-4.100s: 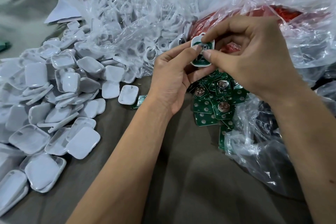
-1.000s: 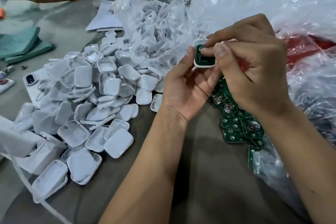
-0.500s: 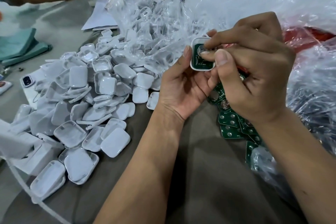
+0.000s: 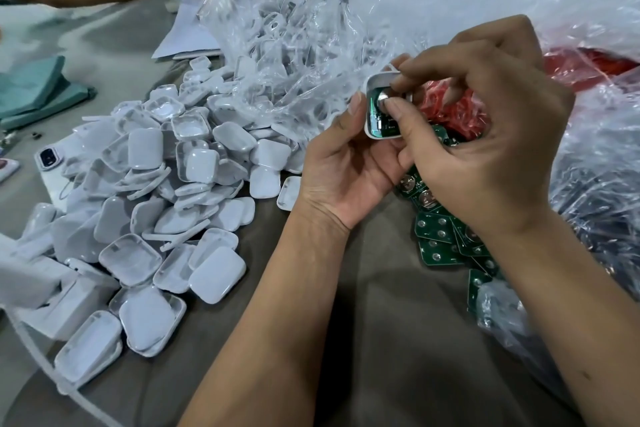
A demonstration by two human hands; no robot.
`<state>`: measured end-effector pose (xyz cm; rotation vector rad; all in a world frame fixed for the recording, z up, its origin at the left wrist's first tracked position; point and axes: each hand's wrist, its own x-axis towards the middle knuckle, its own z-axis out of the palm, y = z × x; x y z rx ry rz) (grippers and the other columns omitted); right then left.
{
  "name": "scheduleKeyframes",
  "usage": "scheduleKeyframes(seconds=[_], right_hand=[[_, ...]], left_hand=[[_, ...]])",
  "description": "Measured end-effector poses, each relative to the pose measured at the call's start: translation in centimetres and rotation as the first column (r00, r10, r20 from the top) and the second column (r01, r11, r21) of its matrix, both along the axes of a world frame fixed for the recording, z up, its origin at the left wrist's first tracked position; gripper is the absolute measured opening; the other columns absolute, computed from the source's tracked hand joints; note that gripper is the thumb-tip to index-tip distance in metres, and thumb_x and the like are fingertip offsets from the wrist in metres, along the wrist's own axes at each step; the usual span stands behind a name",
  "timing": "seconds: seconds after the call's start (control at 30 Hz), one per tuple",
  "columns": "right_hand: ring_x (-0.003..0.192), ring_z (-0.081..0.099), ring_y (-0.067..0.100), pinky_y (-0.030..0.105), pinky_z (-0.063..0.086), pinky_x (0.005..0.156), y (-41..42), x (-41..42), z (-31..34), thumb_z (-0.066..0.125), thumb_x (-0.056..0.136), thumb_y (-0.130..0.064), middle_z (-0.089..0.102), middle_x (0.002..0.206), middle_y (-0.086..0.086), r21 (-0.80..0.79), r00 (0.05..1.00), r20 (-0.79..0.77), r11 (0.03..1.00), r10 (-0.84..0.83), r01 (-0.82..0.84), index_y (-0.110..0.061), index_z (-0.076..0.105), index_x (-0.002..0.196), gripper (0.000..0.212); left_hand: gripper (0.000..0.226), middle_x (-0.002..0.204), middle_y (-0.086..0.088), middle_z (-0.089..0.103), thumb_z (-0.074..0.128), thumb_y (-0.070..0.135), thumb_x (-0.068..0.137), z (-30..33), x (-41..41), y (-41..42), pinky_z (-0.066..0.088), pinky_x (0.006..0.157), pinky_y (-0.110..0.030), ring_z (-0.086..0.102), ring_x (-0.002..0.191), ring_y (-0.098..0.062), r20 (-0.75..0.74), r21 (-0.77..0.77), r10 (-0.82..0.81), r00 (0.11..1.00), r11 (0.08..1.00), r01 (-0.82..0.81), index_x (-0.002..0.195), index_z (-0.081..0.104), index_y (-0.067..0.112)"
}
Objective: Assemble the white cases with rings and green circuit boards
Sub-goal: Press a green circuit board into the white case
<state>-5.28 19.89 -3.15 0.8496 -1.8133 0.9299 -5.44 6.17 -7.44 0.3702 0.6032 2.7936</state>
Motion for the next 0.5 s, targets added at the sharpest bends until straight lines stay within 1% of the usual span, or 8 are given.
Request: scheduleKeyframes(seconds=[0.07, 0.13, 0.23, 0.3, 0.4, 0.5], right_hand=[[0.092, 0.06, 0.025, 0.023, 0.045, 0.08, 0.07, -0.12, -0.13, 0.081, 0.092, -0.016, 0.072, 0.093, -0.001, 0.01, 1.0, 0.009, 1.0, -0.026, 0.026, -0.001, 0.078, 0.094, 0.014], [0.096, 0.057, 0.023, 0.019, 0.041, 0.083, 0.14, -0.25, -0.19, 0.081, 0.093, -0.018, 0.074, 0.092, 0.005, 0.03, 0.999, 0.034, 0.999, -0.042, 0.041, -0.004, 0.081, 0.093, 0.013], [0.101, 0.053, 0.023, 0.017, 0.04, 0.085, 0.29, -0.43, -0.03, 0.08, 0.093, -0.017, 0.072, 0.092, 0.009, 0.072, 0.996, 0.073, 0.997, -0.047, 0.042, -0.006, 0.082, 0.093, 0.011], [0.103, 0.051, 0.021, 0.016, 0.039, 0.085, 0.42, -0.48, 0.07, 0.08, 0.093, -0.019, 0.071, 0.093, 0.01, 0.088, 0.994, 0.094, 0.995, -0.053, 0.045, -0.007, 0.082, 0.094, 0.012], [0.103, 0.05, 0.021, 0.018, 0.038, 0.084, 0.64, -0.52, 0.16, 0.082, 0.092, -0.026, 0.071, 0.095, 0.009, 0.1, 0.99, 0.123, 0.993, -0.075, 0.063, -0.008, 0.082, 0.095, 0.018], [0.102, 0.049, 0.021, 0.017, 0.037, 0.086, 0.83, -0.57, 0.35, 0.083, 0.09, -0.029, 0.071, 0.095, 0.009, 0.111, 0.986, 0.133, 0.99, -0.098, 0.084, -0.009, 0.082, 0.094, 0.021]], left_hand=[[0.038, 0.106, -0.017, 0.074, 0.08, 0.017, 0.08, 0.0, -0.05, 0.01, 0.055, 0.097, -0.04, 0.072, 0.1, -0.026, -0.016, 0.01, -0.014, 1.0, 1.0, 0.014, 0.111, 0.072, -0.002], [0.036, 0.106, -0.014, 0.074, 0.077, 0.018, 0.083, 0.06, -0.1, 0.08, 0.056, 0.097, -0.039, 0.072, 0.1, -0.024, -0.017, 0.017, -0.011, 1.0, 1.0, 0.011, 0.112, 0.072, -0.001], [0.039, 0.109, -0.016, 0.073, 0.077, 0.017, 0.081, 0.12, -0.1, 0.2, 0.059, 0.093, -0.039, 0.071, 0.1, -0.026, 0.004, 0.019, 0.018, 1.0, 1.0, -0.018, 0.114, 0.071, -0.003], [0.039, 0.107, -0.018, 0.073, 0.076, 0.017, 0.081, 0.15, -0.08, 0.21, 0.06, 0.088, -0.039, 0.072, 0.097, -0.026, 0.015, 0.023, 0.023, 1.0, 0.999, -0.023, 0.113, 0.07, -0.004], [0.037, 0.102, -0.015, 0.074, 0.074, 0.017, 0.081, 0.1, -0.08, 0.2, 0.061, 0.085, -0.037, 0.073, 0.091, -0.025, 0.028, 0.013, 0.022, 0.999, 1.0, -0.022, 0.113, 0.07, -0.002], [0.04, 0.101, -0.012, 0.072, 0.075, 0.021, 0.08, 0.06, -0.16, 0.25, 0.06, 0.083, -0.036, 0.072, 0.089, -0.024, 0.032, -0.024, 0.03, 0.999, 0.999, -0.029, 0.115, 0.068, 0.002]])
